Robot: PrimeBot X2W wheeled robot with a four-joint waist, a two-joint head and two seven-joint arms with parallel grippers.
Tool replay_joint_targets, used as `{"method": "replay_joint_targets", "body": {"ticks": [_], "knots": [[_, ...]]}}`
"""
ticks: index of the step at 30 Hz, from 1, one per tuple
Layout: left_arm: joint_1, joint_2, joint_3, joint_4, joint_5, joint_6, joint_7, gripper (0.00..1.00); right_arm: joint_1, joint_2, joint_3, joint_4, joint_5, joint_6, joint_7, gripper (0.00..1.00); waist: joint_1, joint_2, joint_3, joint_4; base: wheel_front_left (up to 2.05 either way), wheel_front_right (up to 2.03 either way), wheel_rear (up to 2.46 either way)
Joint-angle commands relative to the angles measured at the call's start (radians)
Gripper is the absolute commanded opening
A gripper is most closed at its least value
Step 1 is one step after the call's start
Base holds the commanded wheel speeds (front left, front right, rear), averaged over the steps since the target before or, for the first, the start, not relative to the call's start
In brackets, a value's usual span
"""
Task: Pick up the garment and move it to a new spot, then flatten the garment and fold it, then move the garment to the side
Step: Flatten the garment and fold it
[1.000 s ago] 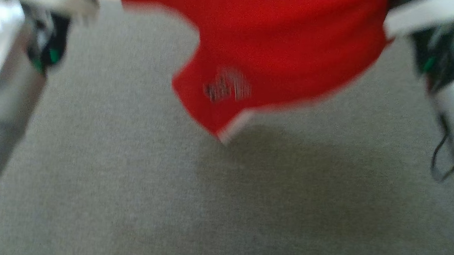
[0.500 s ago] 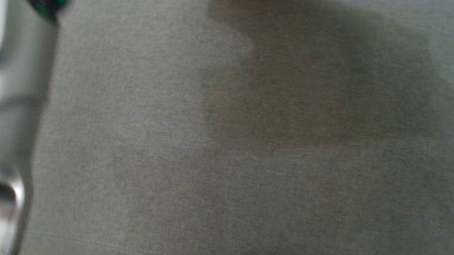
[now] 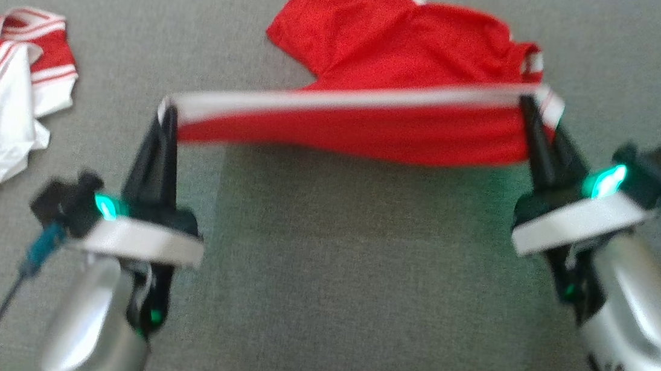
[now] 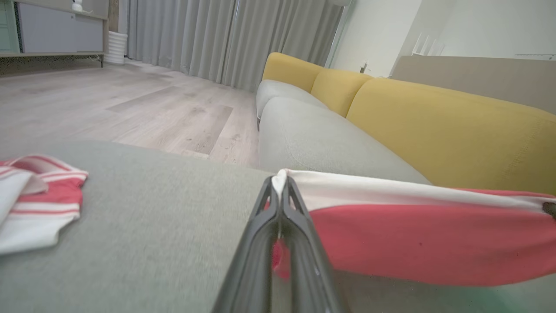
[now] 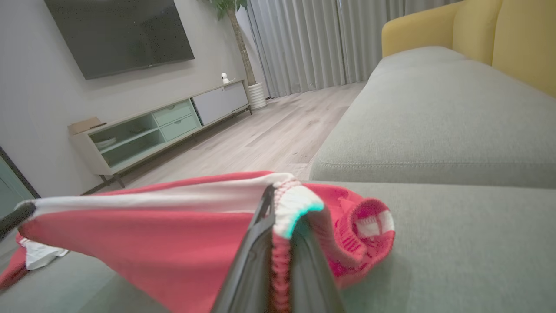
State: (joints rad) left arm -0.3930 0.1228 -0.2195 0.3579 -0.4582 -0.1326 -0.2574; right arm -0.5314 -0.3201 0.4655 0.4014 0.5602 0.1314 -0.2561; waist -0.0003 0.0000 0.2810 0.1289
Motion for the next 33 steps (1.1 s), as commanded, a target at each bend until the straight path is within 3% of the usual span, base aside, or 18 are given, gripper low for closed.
{"method": "replay_joint_targets", "body": {"ticks": [1,10,18,23,29,33], "knots": [[0.024,0.014,0.053,-0.042,-0.008,0.002,-0.004,0.00,0.038,0.014,-0.008,-0.051,0.024,-0.001,-0.006,0.00,0.0003,0.0000,-0.061,-0.014,0.00,0.00,0.00],[0.309,-0.009,0.057,-0.068,-0.003,0.002,-0.004,0.00,0.345,0.052,0.001,-0.116,0.080,-0.001,-0.006,0.00,0.0003,0.0000,-0.254,-0.056,0.00,0.00,0.00],[0.412,-0.032,0.060,-0.087,-0.011,0.002,-0.004,0.00,0.472,0.064,-0.027,-0.139,0.110,-0.001,-0.006,0.00,0.0003,0.0000,-0.286,-0.118,0.00,0.00,0.00],[0.313,0.016,0.005,-0.104,-0.020,0.002,-0.004,0.00,0.451,0.089,-0.036,-0.134,0.145,-0.001,-0.006,0.00,0.0003,0.0000,-0.250,-0.158,0.00,0.00,0.00],[0.011,0.155,-0.128,-0.018,-0.056,0.002,-0.004,0.00,0.313,0.143,-0.029,-0.063,0.206,-0.001,-0.006,0.00,0.0003,0.0000,-0.144,-0.202,0.00,0.00,0.00],[-0.178,0.203,-0.211,0.077,-0.107,0.002,-0.004,0.00,0.208,0.197,-0.022,0.016,0.268,-0.001,-0.006,0.00,0.0003,0.0000,-0.082,-0.232,0.00,0.00,0.00]]}}
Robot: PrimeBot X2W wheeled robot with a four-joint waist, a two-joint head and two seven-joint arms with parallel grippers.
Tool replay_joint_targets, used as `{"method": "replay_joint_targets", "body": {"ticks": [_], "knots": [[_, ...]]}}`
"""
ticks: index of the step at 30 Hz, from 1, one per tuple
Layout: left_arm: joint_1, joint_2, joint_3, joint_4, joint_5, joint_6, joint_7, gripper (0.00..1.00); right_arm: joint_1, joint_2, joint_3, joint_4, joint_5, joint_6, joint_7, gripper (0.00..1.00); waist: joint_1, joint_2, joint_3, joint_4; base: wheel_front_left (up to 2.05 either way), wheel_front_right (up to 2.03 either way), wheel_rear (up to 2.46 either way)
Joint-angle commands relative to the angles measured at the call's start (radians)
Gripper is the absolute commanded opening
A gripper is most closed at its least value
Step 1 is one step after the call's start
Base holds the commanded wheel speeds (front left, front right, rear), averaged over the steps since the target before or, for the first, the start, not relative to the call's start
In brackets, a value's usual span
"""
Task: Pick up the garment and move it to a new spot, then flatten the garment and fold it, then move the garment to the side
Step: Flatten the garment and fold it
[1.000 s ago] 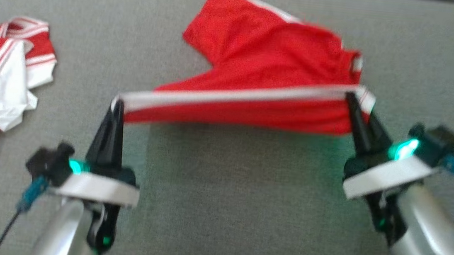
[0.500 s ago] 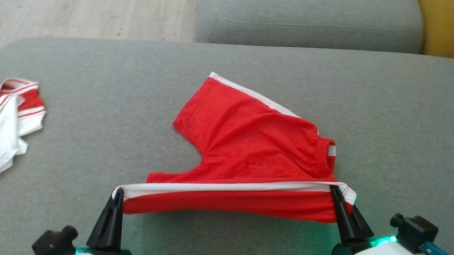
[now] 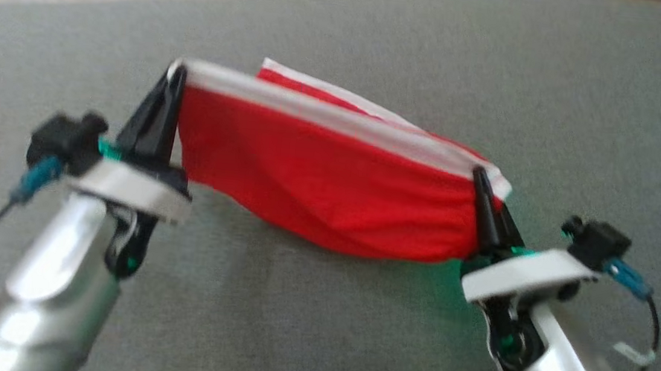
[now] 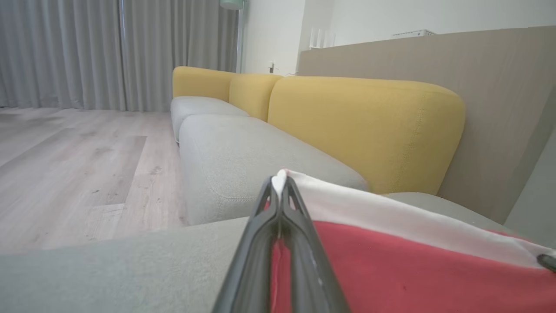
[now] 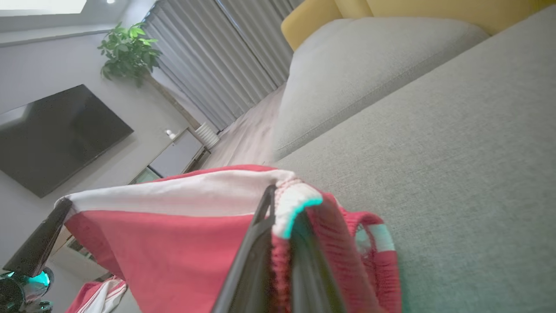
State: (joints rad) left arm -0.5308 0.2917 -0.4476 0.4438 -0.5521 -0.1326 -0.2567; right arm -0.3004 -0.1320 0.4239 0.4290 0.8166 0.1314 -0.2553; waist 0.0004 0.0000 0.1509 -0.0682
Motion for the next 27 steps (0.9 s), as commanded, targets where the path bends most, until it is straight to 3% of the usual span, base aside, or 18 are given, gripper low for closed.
{"method": "replay_joint_targets", "body": {"ticks": [1,8,17,27], "knots": [[-0.077,0.041,-0.007,0.020,-0.033,0.002,-0.005,0.00,-0.046,0.020,0.023,0.007,0.026,-0.001,-0.006,0.00,-0.0004,0.0000,0.060,-0.043,0.00,0.00,0.00],[-0.268,0.090,-0.210,0.181,-0.182,0.002,-0.001,0.00,-0.164,0.068,0.056,0.126,0.139,-0.001,-0.006,0.00,-0.0004,0.0000,0.134,-0.097,0.00,0.00,0.00],[-0.425,0.170,-0.401,0.248,-0.330,0.002,-0.002,0.00,-0.239,0.081,0.058,0.113,0.179,-0.001,-0.006,0.00,-0.0004,0.0000,0.216,-0.147,0.00,0.00,0.00],[-0.535,0.178,-0.488,0.332,-0.407,0.002,-0.004,0.00,-0.275,0.082,0.092,0.089,0.201,-0.001,-0.006,0.00,-0.0004,0.0000,0.270,-0.171,0.00,0.00,0.00]]}}
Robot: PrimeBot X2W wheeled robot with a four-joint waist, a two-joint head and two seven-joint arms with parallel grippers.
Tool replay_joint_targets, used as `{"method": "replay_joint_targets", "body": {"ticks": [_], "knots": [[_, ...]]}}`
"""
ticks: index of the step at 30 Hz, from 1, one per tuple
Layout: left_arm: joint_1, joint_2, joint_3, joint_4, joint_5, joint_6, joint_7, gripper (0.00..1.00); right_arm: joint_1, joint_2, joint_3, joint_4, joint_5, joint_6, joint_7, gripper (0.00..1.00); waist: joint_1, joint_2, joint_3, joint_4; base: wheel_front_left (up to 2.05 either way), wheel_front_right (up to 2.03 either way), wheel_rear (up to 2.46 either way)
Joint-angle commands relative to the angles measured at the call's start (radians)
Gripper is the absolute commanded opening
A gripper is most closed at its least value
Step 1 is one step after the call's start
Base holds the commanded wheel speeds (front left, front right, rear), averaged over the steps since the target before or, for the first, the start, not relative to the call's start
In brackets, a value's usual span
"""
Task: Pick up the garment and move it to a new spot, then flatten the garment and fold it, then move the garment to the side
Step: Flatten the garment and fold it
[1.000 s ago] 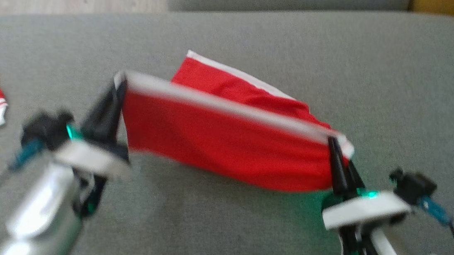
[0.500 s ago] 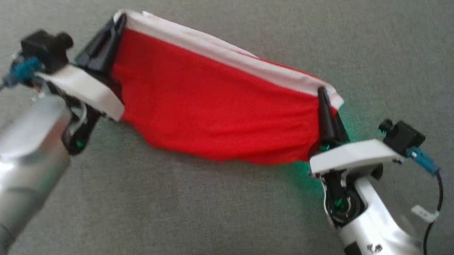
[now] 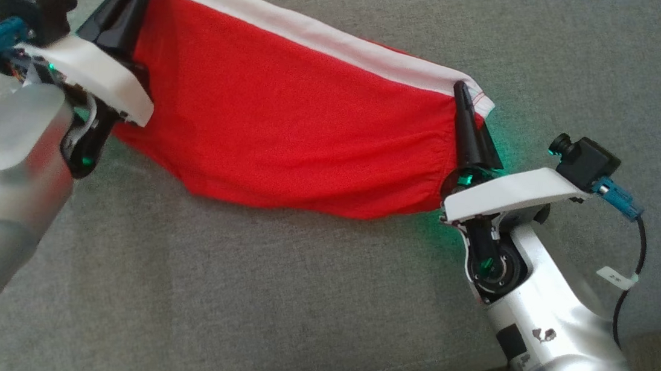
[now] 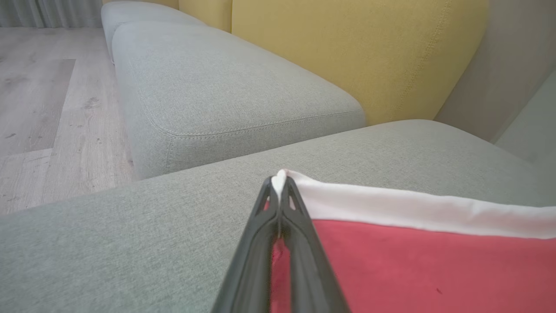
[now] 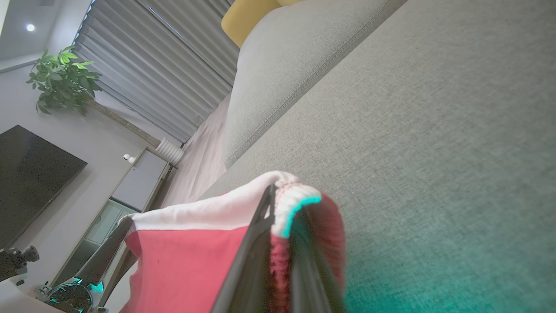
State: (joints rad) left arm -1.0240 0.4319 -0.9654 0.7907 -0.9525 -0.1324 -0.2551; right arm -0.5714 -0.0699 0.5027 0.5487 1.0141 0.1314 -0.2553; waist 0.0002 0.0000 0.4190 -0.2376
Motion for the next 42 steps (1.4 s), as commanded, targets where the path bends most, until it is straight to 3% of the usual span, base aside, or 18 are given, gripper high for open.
{"method": "replay_joint_targets", "body": {"ticks": [1,3,4,5,6,7,13,22,27,34,42], "knots": [[-0.050,0.036,0.024,-0.006,-0.010,0.002,-0.006,0.00,-0.006,0.019,0.015,-0.031,0.006,-0.001,-0.006,0.00,-0.0002,0.0000,0.004,-0.003,0.00,0.00,0.00],[-0.060,0.029,0.017,0.012,-0.020,0.002,-0.006,0.00,-0.009,0.019,0.020,-0.030,0.013,-0.001,-0.006,0.00,-0.0002,0.0000,0.007,-0.005,0.00,0.00,0.00],[-0.062,0.025,0.011,0.021,-0.021,0.002,-0.006,0.00,-0.010,0.020,0.022,-0.027,0.018,-0.001,-0.006,0.05,-0.0002,0.0000,0.007,-0.005,0.00,0.00,0.00],[-0.063,0.022,0.007,0.027,-0.020,0.002,-0.006,0.01,-0.010,0.020,0.023,-0.022,0.023,-0.001,-0.006,0.50,-0.0002,0.0000,0.008,-0.004,0.00,0.00,0.00],[-0.064,0.019,0.007,0.032,-0.019,0.002,-0.006,0.56,-0.009,0.020,0.030,-0.014,0.030,-0.001,-0.006,1.00,-0.0002,0.0000,0.008,-0.003,0.00,0.00,0.00],[-0.061,0.016,0.008,0.039,-0.020,0.002,-0.006,1.00,-0.011,0.020,0.034,-0.009,0.034,-0.001,-0.006,1.00,-0.0002,0.0000,0.007,-0.002,0.00,0.00,0.00],[-0.015,0.002,0.057,0.056,-0.007,0.002,-0.006,1.00,0.010,0.020,0.044,0.015,0.031,-0.001,-0.006,1.00,-0.0002,0.0000,-0.016,0.009,0.00,0.00,0.00],[0.142,-0.034,0.250,0.022,0.061,0.002,-0.007,1.00,0.095,0.000,0.039,0.023,0.038,-0.001,-0.006,1.00,-0.0002,0.0000,-0.088,0.030,0.00,0.00,0.00],[0.243,-0.061,0.393,0.006,0.161,0.009,-0.007,1.00,0.152,-0.031,0.002,0.005,0.018,-0.001,-0.006,1.00,-0.0002,0.0000,-0.138,0.037,0.00,0.00,0.00],[0.372,-0.139,0.581,-0.019,0.286,0.018,-0.007,1.00,0.213,-0.057,-0.154,-0.060,-0.215,-0.001,-0.006,1.00,-0.0002,0.0000,-0.176,0.032,0.00,0.00,0.00],[0.410,-0.210,0.669,0.020,0.368,0.006,-0.007,1.00,0.273,-0.009,-0.367,-0.134,-0.565,-0.001,-0.006,1.00,-0.0002,0.0000,-0.173,0.024,0.00,0.00,0.00]]}}
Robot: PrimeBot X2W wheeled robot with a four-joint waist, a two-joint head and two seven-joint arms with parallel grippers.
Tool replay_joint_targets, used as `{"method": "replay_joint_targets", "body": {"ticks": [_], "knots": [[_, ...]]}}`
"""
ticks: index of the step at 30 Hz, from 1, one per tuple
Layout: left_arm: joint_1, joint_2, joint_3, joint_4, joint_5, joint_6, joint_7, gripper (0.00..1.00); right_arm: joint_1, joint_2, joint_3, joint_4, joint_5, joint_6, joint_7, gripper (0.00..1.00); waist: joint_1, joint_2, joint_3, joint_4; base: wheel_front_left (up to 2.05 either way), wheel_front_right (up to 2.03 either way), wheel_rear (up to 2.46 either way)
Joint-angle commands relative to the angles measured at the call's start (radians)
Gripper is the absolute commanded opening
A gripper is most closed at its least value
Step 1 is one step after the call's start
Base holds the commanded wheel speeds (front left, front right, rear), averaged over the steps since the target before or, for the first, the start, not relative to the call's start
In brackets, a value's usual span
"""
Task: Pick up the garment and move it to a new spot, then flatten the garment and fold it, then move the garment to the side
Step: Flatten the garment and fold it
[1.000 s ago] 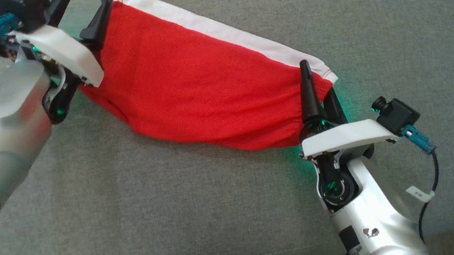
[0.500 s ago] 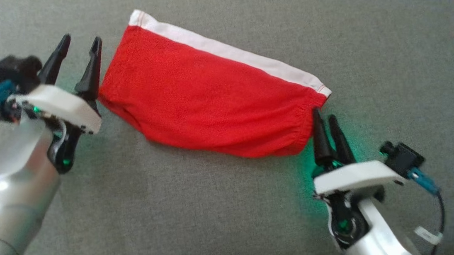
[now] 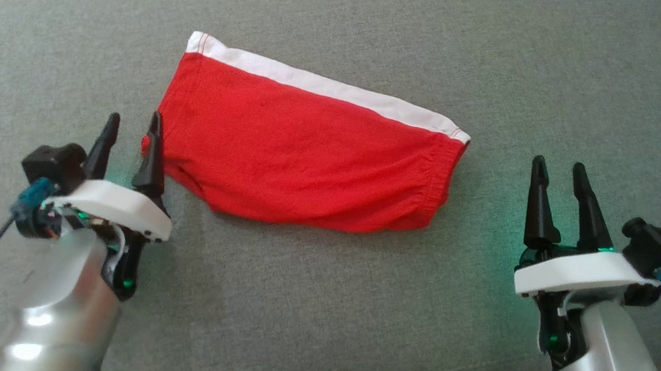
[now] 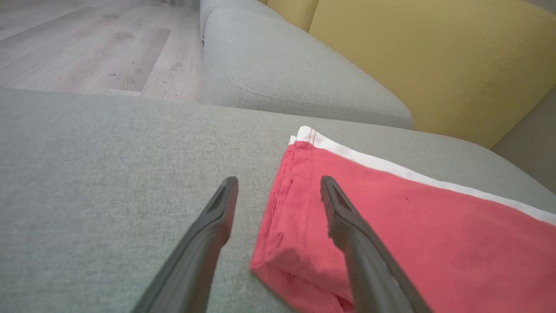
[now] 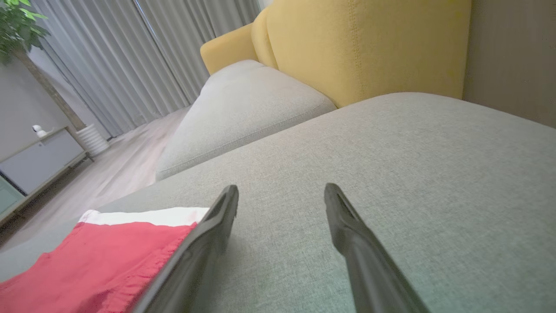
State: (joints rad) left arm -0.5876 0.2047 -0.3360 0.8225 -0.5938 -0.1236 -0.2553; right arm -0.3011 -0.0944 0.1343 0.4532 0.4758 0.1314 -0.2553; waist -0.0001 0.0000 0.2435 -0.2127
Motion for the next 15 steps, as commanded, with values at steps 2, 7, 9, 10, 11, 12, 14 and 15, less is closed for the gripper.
{"method": "replay_joint_targets", "body": {"ticks": [2,7,9,10,11,12,14,15], "knots": [[-0.029,0.012,0.040,-0.001,0.014,-0.004,-0.006,1.00,0.008,0.021,-0.012,-0.044,-0.055,-0.001,-0.006,1.00,0.0001,0.0000,0.004,-0.001,0.00,0.00,0.00],[-0.055,-0.004,-0.024,0.093,0.003,-0.007,-0.006,1.00,0.024,0.040,-0.033,-0.058,-0.120,-0.001,-0.006,1.00,0.0001,0.0000,0.015,-0.011,0.00,0.00,0.00],[-0.069,0.003,-0.060,0.133,0.008,-0.007,-0.006,1.00,0.026,0.042,-0.031,-0.061,-0.125,-0.001,-0.006,1.00,0.0001,0.0000,0.019,-0.015,0.00,0.00,0.00],[-0.076,0.004,-0.074,0.153,0.008,-0.007,-0.006,1.00,0.026,0.043,-0.029,-0.063,-0.127,-0.001,-0.006,1.00,0.0001,0.0000,0.021,-0.017,0.00,0.00,0.00],[-0.082,0.004,-0.083,0.177,0.005,-0.007,-0.006,1.00,0.026,0.043,-0.027,-0.066,-0.135,-0.001,-0.006,1.00,0.0001,0.0000,0.023,-0.019,0.00,0.00,0.00],[-0.090,0.006,-0.095,0.198,0.008,-0.007,-0.006,1.00,0.026,0.043,-0.026,-0.070,-0.145,-0.001,-0.006,1.00,0.0001,0.0000,0.024,-0.020,0.00,0.00,0.00],[-0.102,0.006,-0.110,0.238,0.010,-0.007,-0.006,1.00,0.027,0.044,-0.029,-0.077,-0.163,-0.001,-0.006,1.00,0.0001,0.0000,0.026,-0.023,0.00,0.00,0.00],[-0.106,0.001,-0.116,0.256,0.007,-0.007,-0.005,1.00,0.028,0.044,-0.031,-0.082,-0.173,-0.001,-0.006,1.00,0.0001,0.0000,0.026,-0.022,0.00,0.00,0.00]]}}
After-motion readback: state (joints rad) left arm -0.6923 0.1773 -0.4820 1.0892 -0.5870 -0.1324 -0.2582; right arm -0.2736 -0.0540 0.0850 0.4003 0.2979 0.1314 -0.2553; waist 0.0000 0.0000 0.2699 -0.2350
